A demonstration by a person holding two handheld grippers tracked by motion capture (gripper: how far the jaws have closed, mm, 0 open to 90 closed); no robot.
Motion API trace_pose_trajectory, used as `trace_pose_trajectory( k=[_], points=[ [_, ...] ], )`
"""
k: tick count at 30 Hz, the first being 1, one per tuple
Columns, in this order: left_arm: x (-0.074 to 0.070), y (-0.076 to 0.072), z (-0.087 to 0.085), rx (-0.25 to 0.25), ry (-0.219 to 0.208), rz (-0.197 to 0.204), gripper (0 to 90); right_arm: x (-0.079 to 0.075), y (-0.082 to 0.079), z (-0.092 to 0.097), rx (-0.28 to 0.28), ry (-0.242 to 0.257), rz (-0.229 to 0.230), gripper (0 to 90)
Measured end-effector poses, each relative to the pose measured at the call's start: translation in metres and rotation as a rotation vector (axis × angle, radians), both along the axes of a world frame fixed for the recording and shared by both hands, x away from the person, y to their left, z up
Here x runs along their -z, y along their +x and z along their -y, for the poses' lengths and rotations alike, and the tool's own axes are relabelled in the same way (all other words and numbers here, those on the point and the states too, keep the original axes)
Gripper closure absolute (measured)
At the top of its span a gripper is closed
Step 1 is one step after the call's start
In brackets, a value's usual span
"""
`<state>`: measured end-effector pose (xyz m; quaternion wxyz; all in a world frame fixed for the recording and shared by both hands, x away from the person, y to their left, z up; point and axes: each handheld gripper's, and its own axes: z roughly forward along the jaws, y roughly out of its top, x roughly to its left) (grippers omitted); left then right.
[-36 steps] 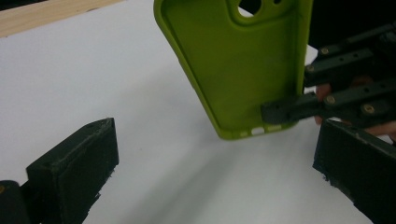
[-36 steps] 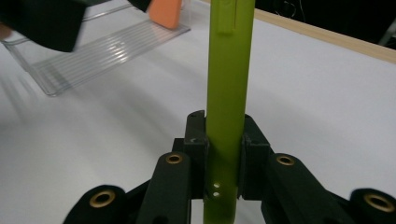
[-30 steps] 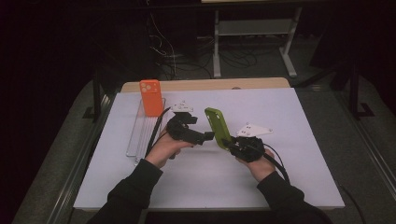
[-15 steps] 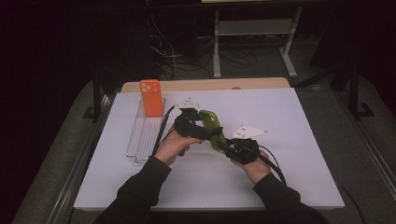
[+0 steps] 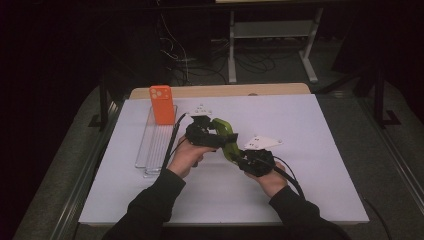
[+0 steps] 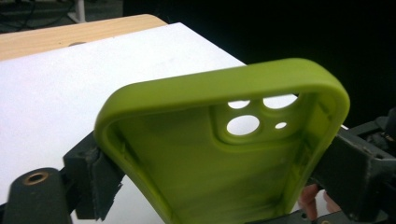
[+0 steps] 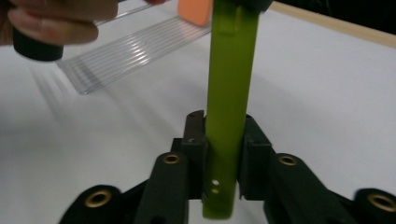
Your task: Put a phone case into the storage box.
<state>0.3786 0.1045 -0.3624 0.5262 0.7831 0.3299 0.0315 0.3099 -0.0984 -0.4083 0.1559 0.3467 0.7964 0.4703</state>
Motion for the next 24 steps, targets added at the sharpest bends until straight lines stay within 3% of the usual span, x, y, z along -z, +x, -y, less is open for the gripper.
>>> trace_pose_trajectory(
  k=[1,5,8,11,15,21,24],
  points=[
    [-0.001,0.0,-0.001,-0.007,0.013,0.01,13.1,0.001,0.0,-0.001,-0.005,0.0,-0.013,70.4],
    [-0.002,0.003,-0.007,-0.021,-0.005,0.001,13.7,0.002,0.001,-0.001,-0.017,0.003,-0.005,65.4],
    [-0.007,0.006,-0.014,-0.034,-0.004,0.01,13.9,0.0,0.002,0.001,-0.003,0.012,-0.016,48.1],
    [-0.016,0.01,-0.022,-0.051,0.011,0.022,14.0,0.001,0.003,0.006,-0.007,-0.007,-0.047,37.0],
    [-0.028,0.013,-0.031,-0.072,0.031,0.042,14.1,0.003,0.002,0.015,-0.013,-0.043,-0.056,28.4],
    [-0.047,0.022,-0.047,-0.122,0.061,0.069,14.2,0.004,0.0,0.031,-0.001,-0.017,-0.06,14.6],
    [-0.057,0.026,-0.058,-0.153,0.071,0.088,14.2,0.008,-0.002,0.039,0.008,-0.035,-0.06,11.9]
  ],
)
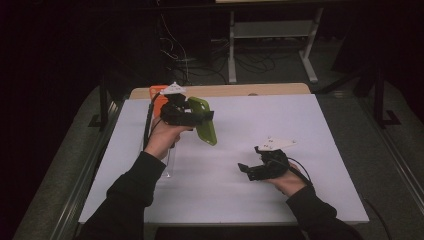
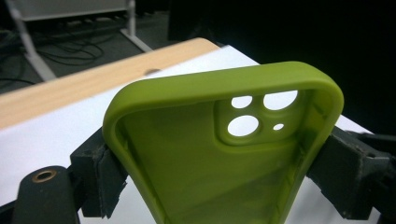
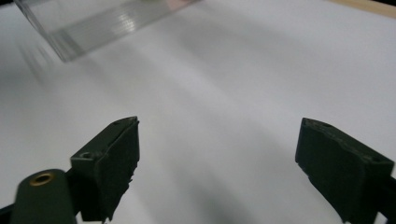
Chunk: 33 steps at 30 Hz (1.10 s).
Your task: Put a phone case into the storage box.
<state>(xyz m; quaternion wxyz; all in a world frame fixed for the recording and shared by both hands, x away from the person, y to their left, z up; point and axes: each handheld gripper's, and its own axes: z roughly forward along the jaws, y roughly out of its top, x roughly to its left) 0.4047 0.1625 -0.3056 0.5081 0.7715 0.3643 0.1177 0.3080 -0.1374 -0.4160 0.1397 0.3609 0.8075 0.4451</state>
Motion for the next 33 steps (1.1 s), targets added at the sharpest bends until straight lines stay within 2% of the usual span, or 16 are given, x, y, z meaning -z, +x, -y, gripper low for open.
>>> trace_pose_trajectory(
  k=[4,8,14,19,20,21,23,28,30,33],
  points=[
    [-0.013,0.007,-0.014,-0.049,0.025,0.028,14.3,0.005,-0.004,0.011,-0.013,-0.034,-0.023,0.5],
    [-0.023,0.013,-0.029,-0.113,0.035,0.045,14.3,0.007,-0.009,0.021,-0.006,-0.04,-0.033,0.0],
    [-0.031,0.021,-0.051,-0.208,0.076,0.061,14.4,0.01,-0.015,0.033,-0.01,-0.034,-0.035,0.0],
    [-0.031,0.026,-0.064,-0.289,0.105,0.065,14.4,0.011,-0.019,0.039,-0.005,-0.035,-0.053,0.0],
    [-0.031,0.028,-0.065,-0.31,0.105,0.066,14.4,0.012,-0.019,0.04,-0.005,-0.04,-0.048,0.0],
    [-0.031,0.029,-0.068,-0.327,0.127,0.067,14.4,0.012,-0.02,0.041,-0.007,-0.036,-0.05,0.0],
    [-0.029,0.032,-0.071,-0.369,0.132,0.066,14.3,0.012,-0.02,0.041,0.002,-0.035,-0.051,0.0],
    [-0.024,0.04,-0.081,-0.468,0.198,0.058,14.3,0.011,-0.019,0.043,0.008,-0.032,-0.046,0.0],
    [-0.02,0.044,-0.082,-0.504,0.205,0.054,14.3,0.011,-0.019,0.044,0.01,-0.031,-0.047,0.0],
    [-0.015,0.049,-0.083,-0.531,0.257,0.041,14.3,0.011,-0.019,0.043,0.006,-0.034,-0.043,0.0]
  ],
)
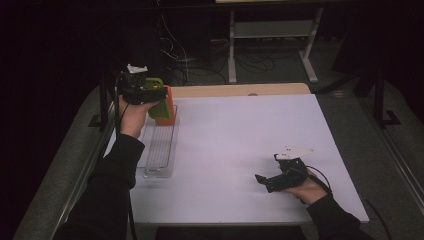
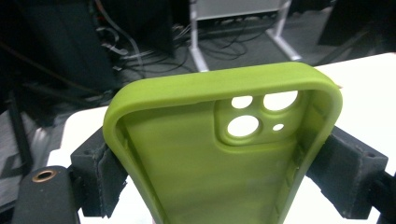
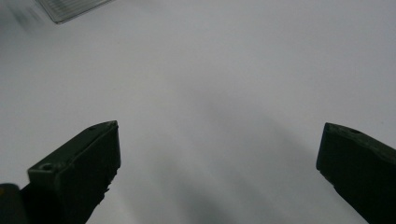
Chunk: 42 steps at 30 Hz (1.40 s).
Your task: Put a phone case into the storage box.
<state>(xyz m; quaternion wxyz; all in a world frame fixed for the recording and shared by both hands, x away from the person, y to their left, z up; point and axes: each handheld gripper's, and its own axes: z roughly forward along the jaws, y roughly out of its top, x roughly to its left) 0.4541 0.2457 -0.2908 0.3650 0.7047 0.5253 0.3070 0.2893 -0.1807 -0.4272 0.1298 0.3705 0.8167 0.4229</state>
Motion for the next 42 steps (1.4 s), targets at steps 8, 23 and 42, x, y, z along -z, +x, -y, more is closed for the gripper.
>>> trace_pose_trajectory(
  k=[8,23,42],
  points=[
    [0.025,0.016,0.007,-0.061,0.055,-0.032,14.1,-0.001,0.0,0.0,0.001,0.005,-0.002,0.0],
    [0.061,0.033,0.013,-0.126,0.072,-0.101,13.5,-0.001,0.0,0.0,-0.002,0.004,-0.001,0.0],
    [0.069,0.04,0.008,-0.113,0.05,-0.08,1.8,-0.001,-0.001,-0.001,-0.005,0.003,0.001,0.0]
  ],
)
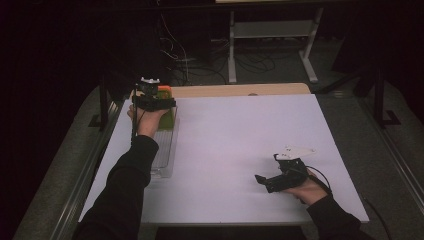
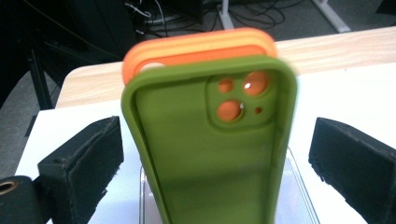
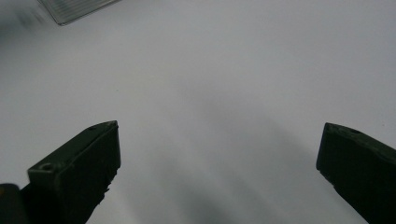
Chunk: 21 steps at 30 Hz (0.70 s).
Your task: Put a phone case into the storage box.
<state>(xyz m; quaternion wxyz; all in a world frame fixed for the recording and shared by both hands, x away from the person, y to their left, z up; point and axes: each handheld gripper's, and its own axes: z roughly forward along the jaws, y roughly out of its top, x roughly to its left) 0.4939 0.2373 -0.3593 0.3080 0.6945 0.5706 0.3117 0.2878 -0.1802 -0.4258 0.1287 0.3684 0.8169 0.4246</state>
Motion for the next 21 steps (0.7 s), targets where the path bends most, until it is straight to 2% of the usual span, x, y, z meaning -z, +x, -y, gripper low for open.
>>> trace_pose_trajectory(
  k=[3,6,8,16,21],
  points=[
    [-0.005,-0.004,-0.003,0.01,-0.013,0.0,1.0,0.0,0.0,0.0,0.002,0.0,0.001,0.0],
    [-0.009,-0.008,-0.007,0.056,-0.015,-0.019,0.7,-0.001,0.0,0.0,0.004,0.004,-0.004,0.0],
    [-0.011,-0.013,-0.007,0.088,-0.036,-0.029,0.7,-0.001,0.0,0.0,0.004,0.003,-0.003,0.0],
    [-0.022,-0.042,-0.015,0.282,-0.096,-0.032,0.7,-0.001,-0.001,0.0,0.002,0.002,0.001,0.0],
    [-0.029,-0.066,-0.017,0.41,-0.14,-0.023,0.7,-0.001,-0.001,0.0,0.004,-0.001,0.004,0.0]
  ],
)
